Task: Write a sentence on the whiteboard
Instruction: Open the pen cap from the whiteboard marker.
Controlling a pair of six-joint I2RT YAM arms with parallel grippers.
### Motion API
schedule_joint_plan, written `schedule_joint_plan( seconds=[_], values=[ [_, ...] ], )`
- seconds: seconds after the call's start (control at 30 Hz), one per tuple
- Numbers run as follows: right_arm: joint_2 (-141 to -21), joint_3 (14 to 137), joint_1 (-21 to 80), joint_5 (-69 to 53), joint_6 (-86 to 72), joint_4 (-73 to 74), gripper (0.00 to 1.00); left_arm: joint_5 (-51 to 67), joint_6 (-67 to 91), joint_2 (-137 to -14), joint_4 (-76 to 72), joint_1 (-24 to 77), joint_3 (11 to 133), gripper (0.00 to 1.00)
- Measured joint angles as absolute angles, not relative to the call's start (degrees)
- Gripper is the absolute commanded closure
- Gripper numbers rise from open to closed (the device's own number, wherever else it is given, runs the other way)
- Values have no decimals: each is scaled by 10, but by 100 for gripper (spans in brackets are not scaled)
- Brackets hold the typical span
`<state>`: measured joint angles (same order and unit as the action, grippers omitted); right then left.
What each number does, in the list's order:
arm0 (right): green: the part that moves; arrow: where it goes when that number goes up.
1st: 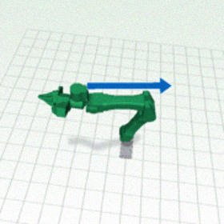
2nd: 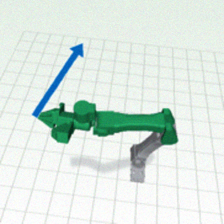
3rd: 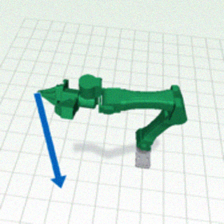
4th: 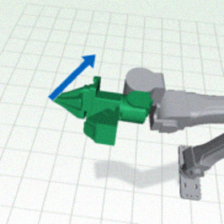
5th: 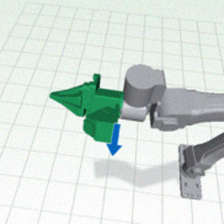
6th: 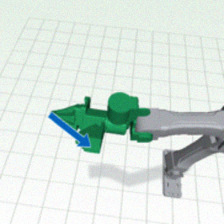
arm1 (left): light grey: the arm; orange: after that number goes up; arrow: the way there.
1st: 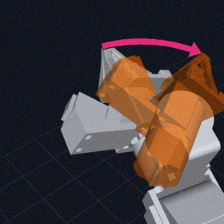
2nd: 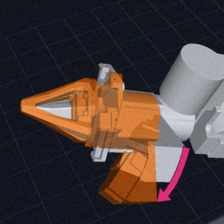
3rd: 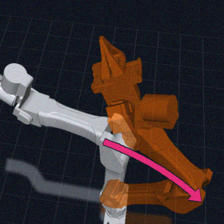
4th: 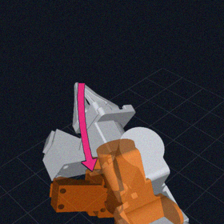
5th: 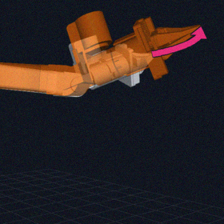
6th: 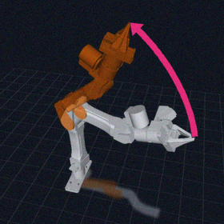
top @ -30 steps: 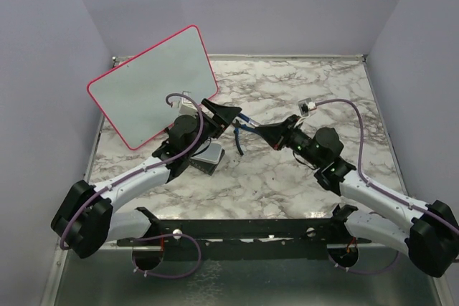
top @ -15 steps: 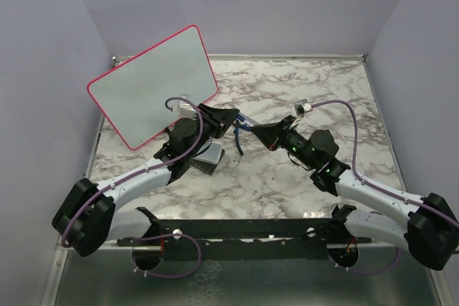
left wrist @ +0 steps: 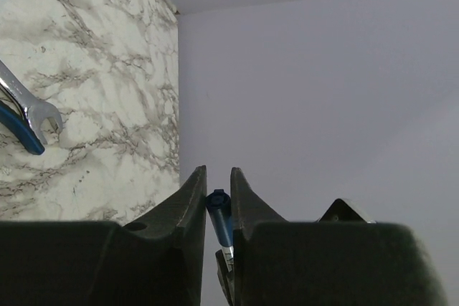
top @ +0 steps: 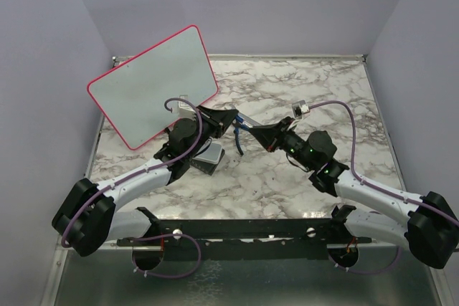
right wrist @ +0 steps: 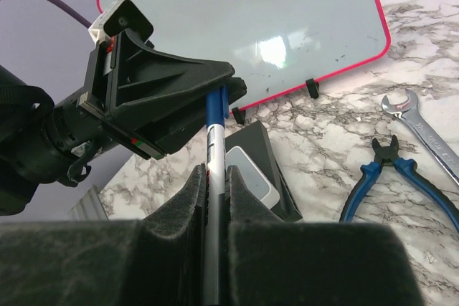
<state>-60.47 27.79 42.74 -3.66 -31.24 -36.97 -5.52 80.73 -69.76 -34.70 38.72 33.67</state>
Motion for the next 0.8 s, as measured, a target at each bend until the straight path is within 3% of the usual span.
schedule_joint_plan(
  seconds=[0.07,0.8],
  values=[
    [-605,278,428,-33,-311,-368,99,-55,810,-698,-347,387,337,100],
    [-564,271,442,-9,-304,-319,99,-50,816,-686,-360,391,317,100]
  ],
)
